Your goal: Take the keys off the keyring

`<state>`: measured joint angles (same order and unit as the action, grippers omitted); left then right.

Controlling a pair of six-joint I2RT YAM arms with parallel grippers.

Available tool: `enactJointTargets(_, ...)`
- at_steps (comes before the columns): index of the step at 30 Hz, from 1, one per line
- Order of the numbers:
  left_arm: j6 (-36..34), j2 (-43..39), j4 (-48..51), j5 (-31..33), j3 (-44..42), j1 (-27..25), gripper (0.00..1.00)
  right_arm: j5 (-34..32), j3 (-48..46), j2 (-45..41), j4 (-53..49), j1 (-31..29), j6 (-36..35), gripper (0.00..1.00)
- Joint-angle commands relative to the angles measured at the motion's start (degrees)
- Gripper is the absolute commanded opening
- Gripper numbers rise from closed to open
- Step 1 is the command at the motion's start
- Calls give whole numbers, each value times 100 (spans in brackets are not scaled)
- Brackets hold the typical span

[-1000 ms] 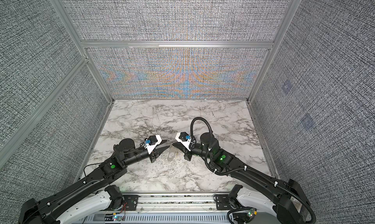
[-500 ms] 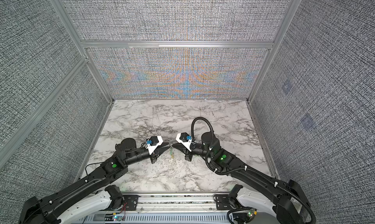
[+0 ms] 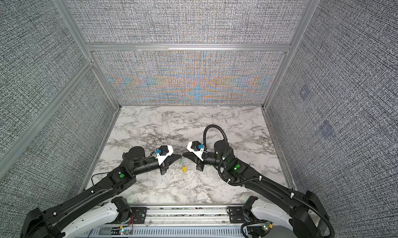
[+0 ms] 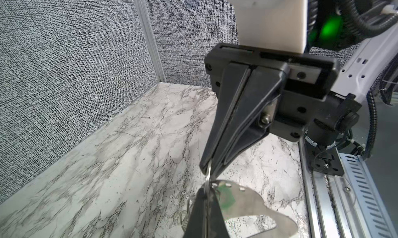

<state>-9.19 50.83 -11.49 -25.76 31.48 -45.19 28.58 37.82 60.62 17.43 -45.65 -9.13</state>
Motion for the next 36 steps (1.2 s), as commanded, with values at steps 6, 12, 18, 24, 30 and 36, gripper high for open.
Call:
enactJointTargets(6, -164, 45, 162, -57, 181, -10, 0, 25, -9, -49, 95, -6, -57, 8)
enactJointTargets(12, -651, 410, 1533, -3, 917, 1, 0, -932, 209, -458, -917, -5, -960, 30)
enactJointTargets(18, -966, 884, 2476, -112, 1588, -3, 0, -1179, 614, -552, -1917, -14, -1628, 31)
enactJointTargets(24, -997, 1139, 2688, -147, 1900, 1, 0, -960, 803, -446, -2175, -19, -1672, 26)
enactJointTargets(30, -944, 1367, 2922, -81, 2177, 1, 0, -640, 880, -341, -2207, -22, -1332, 22)
enactJointTargets(36, -920, 1429, 2967, -74, 2235, -3, 0, -657, 953, -206, -2246, -19, -1042, 21)
